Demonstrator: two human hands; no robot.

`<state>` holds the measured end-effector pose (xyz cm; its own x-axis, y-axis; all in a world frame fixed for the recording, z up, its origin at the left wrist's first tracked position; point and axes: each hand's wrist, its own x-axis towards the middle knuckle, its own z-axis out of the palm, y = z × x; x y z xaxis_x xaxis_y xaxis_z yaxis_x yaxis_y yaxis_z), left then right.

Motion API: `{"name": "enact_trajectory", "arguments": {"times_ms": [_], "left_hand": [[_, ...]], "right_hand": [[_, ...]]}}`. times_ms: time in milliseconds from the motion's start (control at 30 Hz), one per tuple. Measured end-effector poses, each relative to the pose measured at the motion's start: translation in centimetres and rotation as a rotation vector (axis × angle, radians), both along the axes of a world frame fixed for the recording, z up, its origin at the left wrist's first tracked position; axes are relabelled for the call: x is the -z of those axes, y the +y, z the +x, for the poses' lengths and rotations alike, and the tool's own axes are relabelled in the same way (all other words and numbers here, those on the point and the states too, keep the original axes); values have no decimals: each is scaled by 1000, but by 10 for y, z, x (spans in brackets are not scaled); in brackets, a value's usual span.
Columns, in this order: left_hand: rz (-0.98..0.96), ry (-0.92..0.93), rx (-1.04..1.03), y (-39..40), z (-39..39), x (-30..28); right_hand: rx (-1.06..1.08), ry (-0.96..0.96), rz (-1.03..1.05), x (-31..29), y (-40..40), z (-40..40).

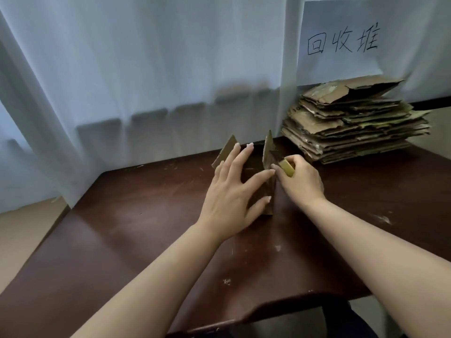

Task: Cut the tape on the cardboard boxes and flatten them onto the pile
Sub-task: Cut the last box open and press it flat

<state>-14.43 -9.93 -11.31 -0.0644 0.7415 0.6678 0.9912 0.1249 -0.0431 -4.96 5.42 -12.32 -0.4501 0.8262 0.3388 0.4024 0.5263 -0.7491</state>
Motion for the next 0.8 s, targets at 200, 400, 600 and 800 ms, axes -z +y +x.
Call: {"name": "enact_trajectory", "arguments": {"times_ms": [200,400,600,800], "left_hand": [[100,-163,-55,10,-20,-2],[296,-710,93,-3,-44,-7],[243,-1030,-128,-20,-81,9],[124,-605,-23,-5,-57,-5]], "right_hand": [[-38,49,-27,1,12,-2],[140,95,69,-11,12,-5],[23,64,159,-12,1,-16],[-43,127,95,-2,-2,-20]]}}
